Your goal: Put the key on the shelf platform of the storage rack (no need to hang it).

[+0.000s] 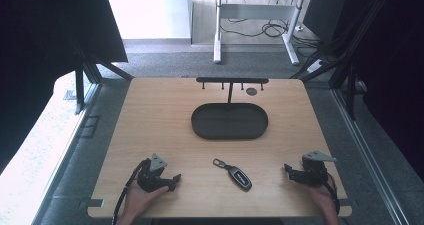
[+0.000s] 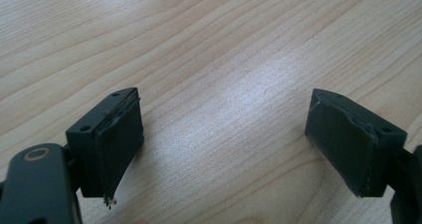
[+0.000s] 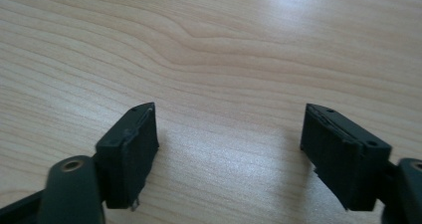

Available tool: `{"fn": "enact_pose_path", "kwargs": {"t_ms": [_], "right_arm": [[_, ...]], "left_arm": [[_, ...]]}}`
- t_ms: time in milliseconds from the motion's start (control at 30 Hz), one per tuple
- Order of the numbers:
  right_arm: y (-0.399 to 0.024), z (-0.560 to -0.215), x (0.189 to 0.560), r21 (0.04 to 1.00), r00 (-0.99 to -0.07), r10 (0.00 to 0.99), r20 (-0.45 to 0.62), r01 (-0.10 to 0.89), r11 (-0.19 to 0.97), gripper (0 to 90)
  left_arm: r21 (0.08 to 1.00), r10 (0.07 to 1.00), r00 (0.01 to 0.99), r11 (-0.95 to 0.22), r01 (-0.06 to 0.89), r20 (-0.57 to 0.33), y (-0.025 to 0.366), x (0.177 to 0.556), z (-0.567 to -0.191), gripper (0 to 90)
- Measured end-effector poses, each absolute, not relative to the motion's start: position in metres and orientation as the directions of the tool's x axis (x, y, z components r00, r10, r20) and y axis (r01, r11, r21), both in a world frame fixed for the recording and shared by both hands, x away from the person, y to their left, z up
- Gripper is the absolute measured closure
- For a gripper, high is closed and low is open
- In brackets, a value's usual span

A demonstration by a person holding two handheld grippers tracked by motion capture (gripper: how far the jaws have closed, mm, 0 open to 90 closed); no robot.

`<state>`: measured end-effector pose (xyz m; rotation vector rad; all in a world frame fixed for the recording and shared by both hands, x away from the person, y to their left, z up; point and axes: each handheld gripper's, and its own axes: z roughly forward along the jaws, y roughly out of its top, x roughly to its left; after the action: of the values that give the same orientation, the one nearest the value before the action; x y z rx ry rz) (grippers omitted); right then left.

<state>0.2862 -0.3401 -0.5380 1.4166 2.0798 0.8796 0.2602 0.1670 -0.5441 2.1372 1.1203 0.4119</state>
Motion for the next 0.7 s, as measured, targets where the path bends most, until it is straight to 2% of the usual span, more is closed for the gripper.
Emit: {"fn": "enact_pose_path", "kwargs": {"t_ms": [100,467,567,700], "right_arm": [[-0.337,-0.536,0.285,0.733,-0.357,0.933,-0.045,0.623,0.274,25.2],[-0.338,-0.523,0.281,0.740,-0.337,0.941,0.037,0.642,0.201,28.1],[-0.337,-0.519,0.279,0.740,-0.346,0.937,0.040,0.641,0.205,28.8],[-0.334,-0.516,0.279,0.735,-0.368,0.930,0.016,0.635,0.238,29.5]], "left_arm": [[0.693,0.817,0.576,-0.396,0.603,-0.034,0.167,0.259,-0.544,14.8],[0.695,0.837,0.546,-0.374,0.614,-0.032,0.171,0.255,-0.536,17.8],[0.708,0.834,0.550,-0.366,0.604,-0.038,0.171,0.251,-0.532,21.2],[0.722,0.830,0.558,-0.371,0.584,-0.024,0.168,0.247,-0.523,21.0]]}}
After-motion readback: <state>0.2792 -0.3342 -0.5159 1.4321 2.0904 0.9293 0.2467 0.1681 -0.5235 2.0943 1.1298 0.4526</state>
